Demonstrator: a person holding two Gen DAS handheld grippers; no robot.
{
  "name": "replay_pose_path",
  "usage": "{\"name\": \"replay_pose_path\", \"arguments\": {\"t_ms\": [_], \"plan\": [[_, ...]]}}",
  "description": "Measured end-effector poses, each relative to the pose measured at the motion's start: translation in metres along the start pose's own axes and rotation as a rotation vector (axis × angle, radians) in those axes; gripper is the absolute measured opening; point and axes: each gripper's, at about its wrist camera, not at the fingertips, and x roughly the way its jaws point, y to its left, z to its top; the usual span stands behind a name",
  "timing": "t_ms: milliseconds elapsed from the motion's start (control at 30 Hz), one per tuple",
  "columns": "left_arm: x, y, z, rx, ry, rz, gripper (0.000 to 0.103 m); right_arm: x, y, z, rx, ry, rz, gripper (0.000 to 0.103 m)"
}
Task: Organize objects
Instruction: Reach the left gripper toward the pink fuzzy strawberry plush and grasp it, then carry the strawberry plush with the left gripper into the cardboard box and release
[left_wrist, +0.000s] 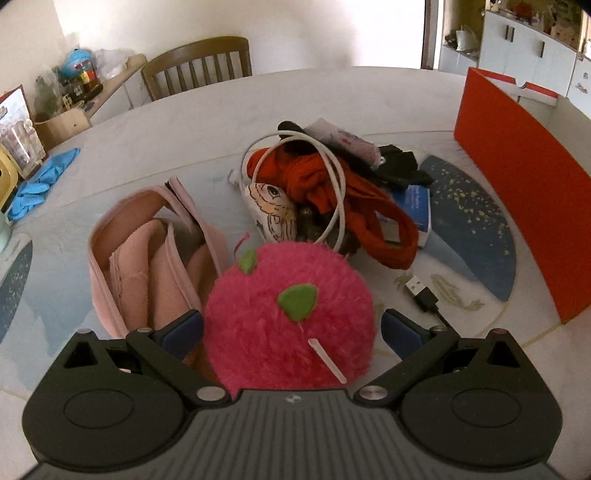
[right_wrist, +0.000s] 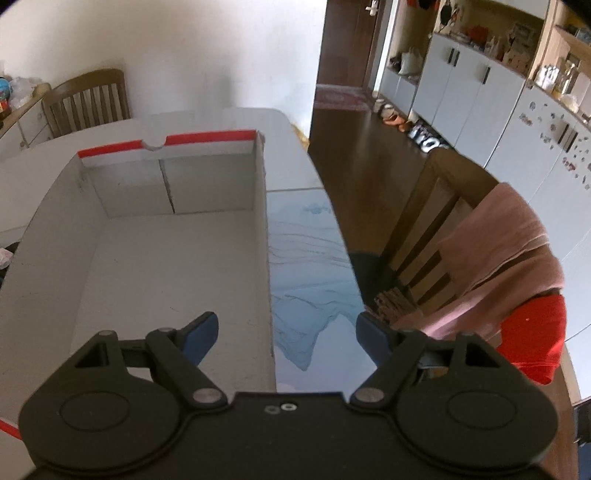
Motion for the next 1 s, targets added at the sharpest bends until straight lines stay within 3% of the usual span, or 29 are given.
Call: {"name": "replay_pose_path", "arguments": {"t_ms": [167,300,400,500,667,733,1000], "plan": [[0.002,0.002,0.001,-0.027,-0.002,0.004,0.101,0.008,-0.001,0.003,-0.003,0.032,0.001,0.054],[0.001,0.001,0.002,-0.032,-0.002,0.02,0.092,0.012,-0.003,0.005,-0.003,0.038,-0.005,0.046],[-0.002,0.002,0.001,-0.042,-0.004,0.021,0.088,0.013,-0.005,0.004,0.0,0.044,0.003,0.032],[-0.004,0.001,0.001,-0.048,0.0,0.033,0.085,0.012,-0.005,0.004,-0.009,0.041,0.013,0.028],[-0.013,-0.002,0.001,-0.056,-0.003,0.044,0.083,0.011,0.002,0.004,-0.041,0.038,0.032,0.009],[-0.018,-0.003,0.002,-0.066,0.002,0.051,0.082,0.011,0.004,0.004,-0.05,0.037,0.042,0.004],[-0.061,-0.01,0.021,-0.084,-0.033,0.039,0.082,0.008,0.003,0.006,-0.051,0.035,0.067,0.002]]}}
